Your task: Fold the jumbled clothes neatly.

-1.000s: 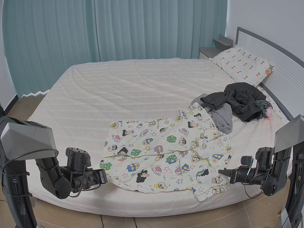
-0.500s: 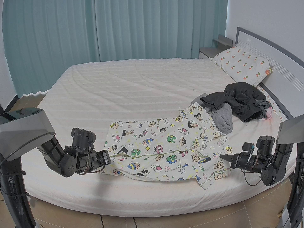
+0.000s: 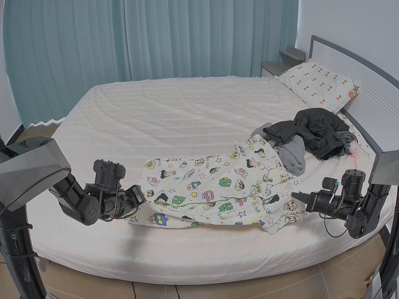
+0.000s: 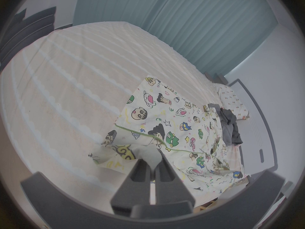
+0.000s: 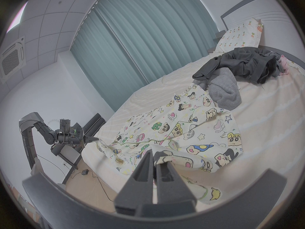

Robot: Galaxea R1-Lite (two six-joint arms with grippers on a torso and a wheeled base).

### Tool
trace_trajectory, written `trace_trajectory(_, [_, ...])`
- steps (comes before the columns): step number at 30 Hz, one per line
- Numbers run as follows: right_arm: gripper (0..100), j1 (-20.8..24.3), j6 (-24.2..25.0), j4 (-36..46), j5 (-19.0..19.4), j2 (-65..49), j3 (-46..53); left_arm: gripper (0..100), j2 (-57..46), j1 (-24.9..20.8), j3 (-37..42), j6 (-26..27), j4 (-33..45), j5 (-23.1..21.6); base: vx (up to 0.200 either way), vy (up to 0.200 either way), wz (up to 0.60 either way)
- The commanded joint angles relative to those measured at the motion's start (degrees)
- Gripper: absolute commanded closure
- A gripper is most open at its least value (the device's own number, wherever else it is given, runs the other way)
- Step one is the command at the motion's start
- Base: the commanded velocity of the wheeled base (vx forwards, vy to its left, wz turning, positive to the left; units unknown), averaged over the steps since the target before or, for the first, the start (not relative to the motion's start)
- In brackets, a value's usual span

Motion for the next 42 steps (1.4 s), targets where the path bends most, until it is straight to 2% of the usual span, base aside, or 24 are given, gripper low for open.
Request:
trace_trajectory(1, [100, 0.05, -0.03, -0.63, 0.10, -0.80, 1.50, 100, -1.32, -0.18, 0.92, -0.38, -0.16, 0.03, 0.200, 0.000, 0.00])
trace_trajectory(4, [100, -0.04, -0.03, -0.63, 0.01, -1.07, 1.67, 100, -2.11, -0.27, 1.80, -0.38, -0.07, 0.03, 0.200, 0.000, 0.00])
trace_trajectory(19, [100, -1.18, -0.12, -0.63, 0.54, -3.53, 6.16, 100, -5.10, -0.62, 6.02, -0.03, -0.07, 0.12, 0.000, 0.000, 0.00])
trace_trajectory(42, [100, -2.50, -0.03, -0.72, 1.50, -4.06, 8.53, 100, -4.83, -1.06, 5.32, -0.20, -0.07, 0.12, 0.000, 0.000, 0.00])
